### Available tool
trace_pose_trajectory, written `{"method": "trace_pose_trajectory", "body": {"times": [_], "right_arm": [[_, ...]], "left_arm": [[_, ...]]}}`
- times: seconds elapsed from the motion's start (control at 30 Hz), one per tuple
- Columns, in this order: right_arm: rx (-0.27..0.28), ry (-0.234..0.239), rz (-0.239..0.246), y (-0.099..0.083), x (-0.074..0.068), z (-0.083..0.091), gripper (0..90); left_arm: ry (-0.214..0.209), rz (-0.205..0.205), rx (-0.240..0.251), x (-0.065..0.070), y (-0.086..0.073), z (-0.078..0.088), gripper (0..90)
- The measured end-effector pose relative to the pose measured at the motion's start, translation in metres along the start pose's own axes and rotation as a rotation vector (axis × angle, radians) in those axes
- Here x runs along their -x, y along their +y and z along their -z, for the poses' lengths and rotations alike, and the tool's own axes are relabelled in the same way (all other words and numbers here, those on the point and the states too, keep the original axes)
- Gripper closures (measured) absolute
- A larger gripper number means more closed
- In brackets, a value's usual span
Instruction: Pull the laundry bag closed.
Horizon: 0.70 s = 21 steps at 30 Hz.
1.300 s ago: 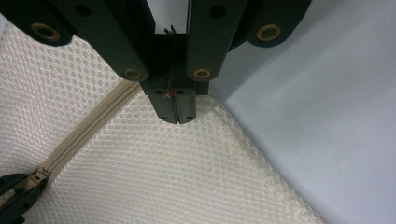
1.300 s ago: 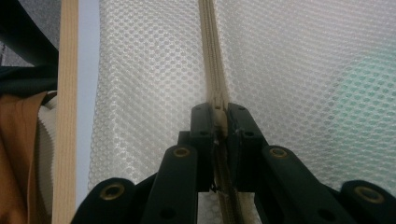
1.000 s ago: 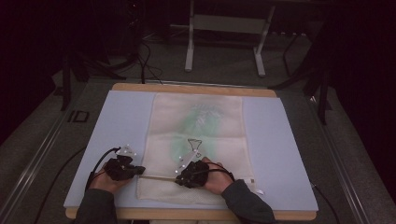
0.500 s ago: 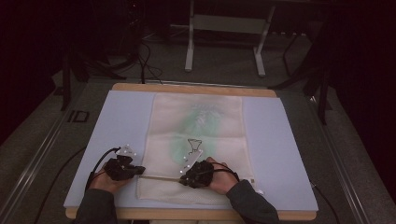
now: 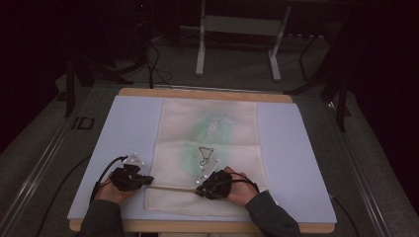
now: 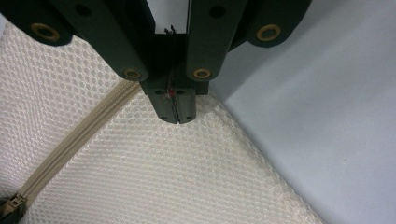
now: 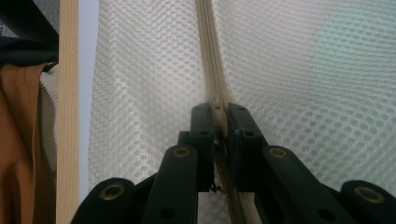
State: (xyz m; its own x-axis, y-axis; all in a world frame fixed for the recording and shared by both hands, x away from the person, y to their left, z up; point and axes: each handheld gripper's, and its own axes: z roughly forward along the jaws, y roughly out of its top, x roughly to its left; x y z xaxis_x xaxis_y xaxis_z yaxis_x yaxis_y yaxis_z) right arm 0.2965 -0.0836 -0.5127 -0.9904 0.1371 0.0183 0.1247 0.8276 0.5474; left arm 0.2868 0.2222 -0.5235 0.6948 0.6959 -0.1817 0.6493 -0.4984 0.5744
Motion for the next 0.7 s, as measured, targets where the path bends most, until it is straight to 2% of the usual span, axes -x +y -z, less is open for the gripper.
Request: {"method": "trace_pose_trajectory", "body": {"times": [0.7], "right_arm": [[-0.002,-0.004,-0.019,-0.013,0.002,0.011,82.3]], "left_arm": [[-0.001,0.005,-0.002,0.000,0.000,0.000,90.0]]}}
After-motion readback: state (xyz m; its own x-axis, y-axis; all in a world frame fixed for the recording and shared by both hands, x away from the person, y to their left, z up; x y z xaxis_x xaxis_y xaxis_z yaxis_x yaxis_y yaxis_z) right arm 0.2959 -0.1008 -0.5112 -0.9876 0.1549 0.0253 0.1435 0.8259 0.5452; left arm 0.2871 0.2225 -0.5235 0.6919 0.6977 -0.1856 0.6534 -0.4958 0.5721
